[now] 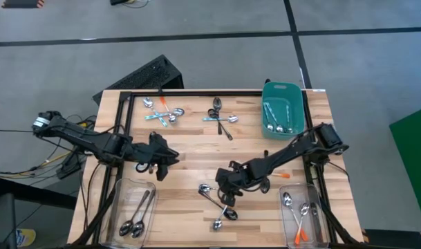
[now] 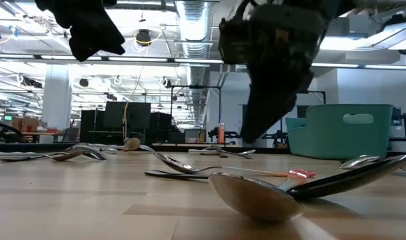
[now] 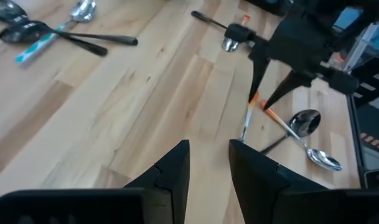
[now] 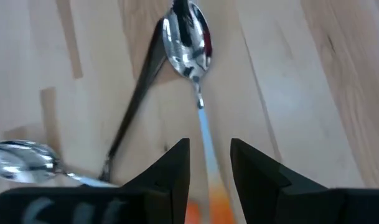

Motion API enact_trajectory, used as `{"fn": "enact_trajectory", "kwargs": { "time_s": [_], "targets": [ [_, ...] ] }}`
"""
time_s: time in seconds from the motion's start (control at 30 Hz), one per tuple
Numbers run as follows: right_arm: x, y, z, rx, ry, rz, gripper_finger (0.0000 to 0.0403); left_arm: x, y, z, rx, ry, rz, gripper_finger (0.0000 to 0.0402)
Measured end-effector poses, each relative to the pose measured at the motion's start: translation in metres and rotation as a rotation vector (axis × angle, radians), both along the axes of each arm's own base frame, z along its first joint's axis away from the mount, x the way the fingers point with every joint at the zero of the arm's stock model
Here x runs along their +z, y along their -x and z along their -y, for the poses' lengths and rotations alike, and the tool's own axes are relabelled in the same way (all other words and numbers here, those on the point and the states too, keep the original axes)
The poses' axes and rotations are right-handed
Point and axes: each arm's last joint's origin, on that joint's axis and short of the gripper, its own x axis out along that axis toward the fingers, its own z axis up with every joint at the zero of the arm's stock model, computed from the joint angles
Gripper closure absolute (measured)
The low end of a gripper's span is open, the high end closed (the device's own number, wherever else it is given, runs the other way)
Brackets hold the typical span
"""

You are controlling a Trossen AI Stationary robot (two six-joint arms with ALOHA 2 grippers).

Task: Sort silverware by color (type)
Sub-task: Put the orange spoon into the right transparent bin

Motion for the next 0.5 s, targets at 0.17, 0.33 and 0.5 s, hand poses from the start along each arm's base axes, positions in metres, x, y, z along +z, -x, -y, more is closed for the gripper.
{"fn": "enact_trajectory", "kwargs": {
  "time_s": [0.17,0.33,0.5],
  "targets": [
    [-0.012,-0.006,0.006,0.027,0.013,-0.018,0.0264,0.0,0.001,0.002,-0.002,-0.022,0.001,0.0303],
    [-0.019,-0.008,0.009,0.063,0.026,-0.036,0.027,0.0,0.001,0.002,-0.005,-0.013,-0.001,0.0303],
    [-0.028,-0.011,0.006,0.14,0.012,-0.05,0.0275,0.0,0.001,0.002,0.01,-0.009,0.003,0.0303]
  ]
}}
